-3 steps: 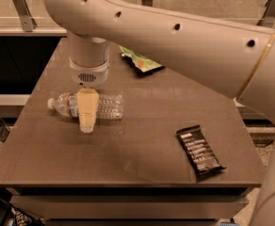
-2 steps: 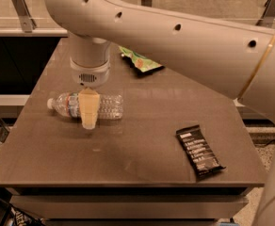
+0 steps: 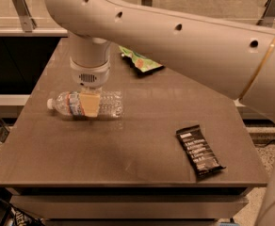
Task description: Pick water bottle
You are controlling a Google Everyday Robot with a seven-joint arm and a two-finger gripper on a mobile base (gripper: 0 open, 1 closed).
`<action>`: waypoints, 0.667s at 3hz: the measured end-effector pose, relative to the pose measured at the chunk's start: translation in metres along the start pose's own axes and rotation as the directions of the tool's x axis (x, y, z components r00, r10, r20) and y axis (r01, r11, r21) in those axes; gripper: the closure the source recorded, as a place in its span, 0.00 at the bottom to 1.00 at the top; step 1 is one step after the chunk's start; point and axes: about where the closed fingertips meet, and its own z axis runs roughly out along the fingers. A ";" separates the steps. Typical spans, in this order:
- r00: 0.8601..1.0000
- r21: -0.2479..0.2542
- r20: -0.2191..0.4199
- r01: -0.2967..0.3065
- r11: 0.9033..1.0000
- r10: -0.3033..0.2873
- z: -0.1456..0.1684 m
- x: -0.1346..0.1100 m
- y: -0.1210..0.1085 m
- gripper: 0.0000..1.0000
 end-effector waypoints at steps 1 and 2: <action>1.000 0.002 0.001 0.001 1.000 -0.001 0.000 0.000 0.000 0.87; 1.000 0.004 0.001 0.001 1.000 -0.001 0.000 -0.001 0.000 1.00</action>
Offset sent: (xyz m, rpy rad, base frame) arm -0.0002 0.0002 0.0001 0.0006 -0.0017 0.0005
